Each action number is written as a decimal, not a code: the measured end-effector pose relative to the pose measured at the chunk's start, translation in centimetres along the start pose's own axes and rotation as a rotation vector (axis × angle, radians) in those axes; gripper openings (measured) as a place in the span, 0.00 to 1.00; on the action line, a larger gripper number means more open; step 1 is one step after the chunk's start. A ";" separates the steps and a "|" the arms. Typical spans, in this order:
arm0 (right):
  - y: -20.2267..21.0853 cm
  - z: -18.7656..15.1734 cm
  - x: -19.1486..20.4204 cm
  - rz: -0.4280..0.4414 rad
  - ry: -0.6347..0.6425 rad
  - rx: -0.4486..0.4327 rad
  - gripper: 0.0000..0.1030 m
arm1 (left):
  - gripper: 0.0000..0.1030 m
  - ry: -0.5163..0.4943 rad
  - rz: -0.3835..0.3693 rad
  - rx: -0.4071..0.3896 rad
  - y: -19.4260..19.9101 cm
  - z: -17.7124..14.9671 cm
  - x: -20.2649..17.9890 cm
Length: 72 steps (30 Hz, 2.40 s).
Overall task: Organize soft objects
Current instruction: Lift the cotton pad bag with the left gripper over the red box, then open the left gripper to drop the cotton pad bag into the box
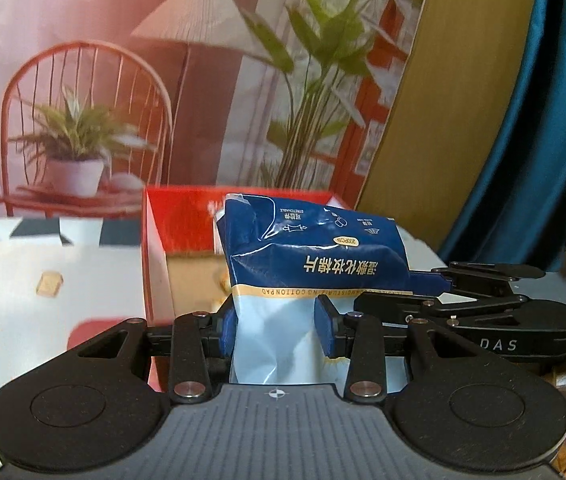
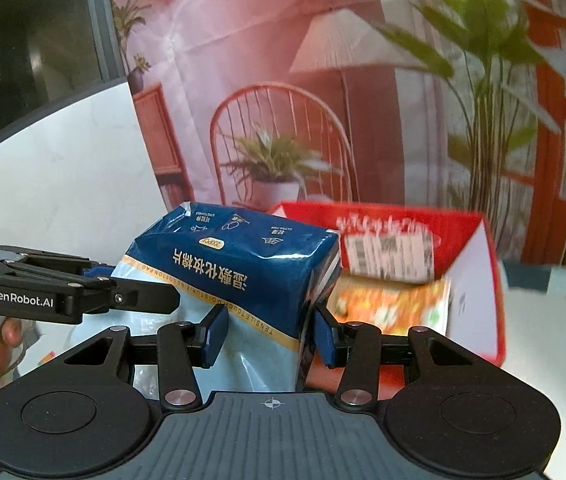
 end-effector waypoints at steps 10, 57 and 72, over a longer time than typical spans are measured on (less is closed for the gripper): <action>-3.6 5.5 -2.0 -0.038 0.111 -0.061 0.41 | 0.40 -0.004 0.061 -0.069 -3.1 5.5 1.5; -7.8 1.4 -7.6 -0.165 0.078 0.043 0.54 | 0.52 -0.039 0.123 0.083 -6.7 2.2 5.0; -0.8 -3.1 -2.8 -0.143 0.022 -0.085 0.57 | 0.52 0.054 0.149 0.103 -0.3 -5.1 5.0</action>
Point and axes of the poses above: each gripper's, at about its wrist camera, not at the fingertips, and y roughly against the way its jaws point, x to its left, z to its top, the point moved 7 cm from there along -y, roughly the way its jaws point, and after that the axes turned 1 degree about z, right-handed, at the moved point
